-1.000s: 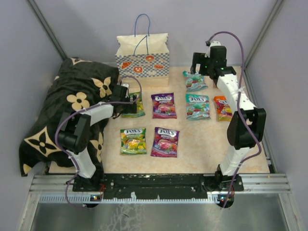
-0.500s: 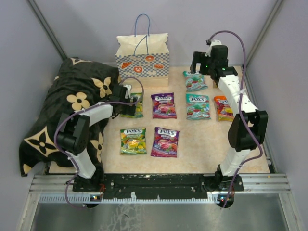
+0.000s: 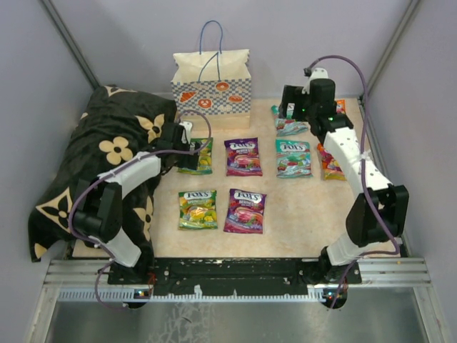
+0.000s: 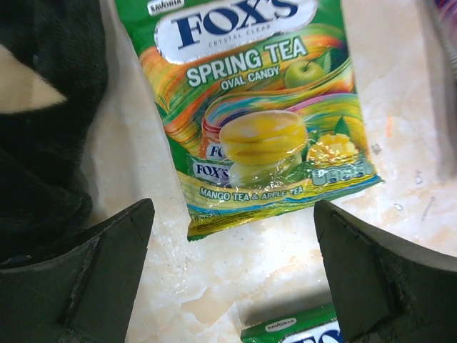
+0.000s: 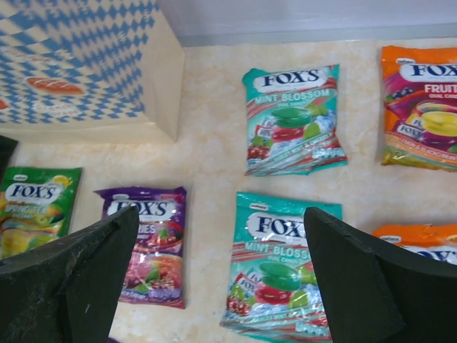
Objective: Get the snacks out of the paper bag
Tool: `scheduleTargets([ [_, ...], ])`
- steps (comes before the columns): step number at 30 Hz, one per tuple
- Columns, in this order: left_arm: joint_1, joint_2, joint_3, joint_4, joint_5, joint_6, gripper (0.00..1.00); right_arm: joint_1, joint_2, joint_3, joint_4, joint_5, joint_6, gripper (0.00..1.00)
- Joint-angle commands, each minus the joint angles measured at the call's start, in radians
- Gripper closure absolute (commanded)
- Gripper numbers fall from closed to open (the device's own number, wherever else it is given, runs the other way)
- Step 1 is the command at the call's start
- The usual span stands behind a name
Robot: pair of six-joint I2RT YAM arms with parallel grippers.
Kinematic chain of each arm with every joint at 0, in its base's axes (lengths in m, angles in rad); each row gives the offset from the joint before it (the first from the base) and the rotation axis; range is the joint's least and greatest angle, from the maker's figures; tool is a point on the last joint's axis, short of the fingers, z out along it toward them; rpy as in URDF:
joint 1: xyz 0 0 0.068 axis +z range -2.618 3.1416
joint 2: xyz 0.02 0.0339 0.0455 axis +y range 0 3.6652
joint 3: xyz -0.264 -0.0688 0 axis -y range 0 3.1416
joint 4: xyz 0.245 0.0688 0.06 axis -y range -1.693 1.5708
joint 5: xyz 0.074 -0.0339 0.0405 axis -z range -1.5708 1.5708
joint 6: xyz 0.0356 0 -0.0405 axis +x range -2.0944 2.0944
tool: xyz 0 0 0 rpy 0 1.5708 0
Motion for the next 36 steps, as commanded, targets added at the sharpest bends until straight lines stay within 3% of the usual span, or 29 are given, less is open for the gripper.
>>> scheduleTargets([
  [1, -0.019, -0.091, 0.041, -0.030, -0.001, -0.002, 0.01, 0.090, -0.095, -0.069, 0.086, 0.114, 0.042, 0.02],
  [11, -0.038, -0.283, -0.026, 0.027, 0.171, -0.089, 0.01, 0.127, -0.139, -0.414, 0.117, 0.294, 0.143, 0.16],
  [15, -0.038, -0.339, -0.067, 0.067, 0.214, -0.110, 0.01, 0.035, -0.070, -0.452, 0.167, 0.198, 0.188, 0.20],
  [27, -0.038, -0.379, -0.110, 0.067, 0.199, -0.110, 0.00, -0.009, 0.116, -0.388, 0.246, 0.157, 0.202, 0.21],
  [33, -0.038, -0.389, -0.108, 0.060, 0.199, -0.107, 0.01, -0.018, 0.231, -0.215, 0.200, 0.164, 0.195, 0.52],
  [36, -0.038, -0.398, -0.109, 0.053, 0.192, -0.104, 0.01, -0.030, 0.285, -0.158, 0.182, 0.166, 0.195, 0.55],
])
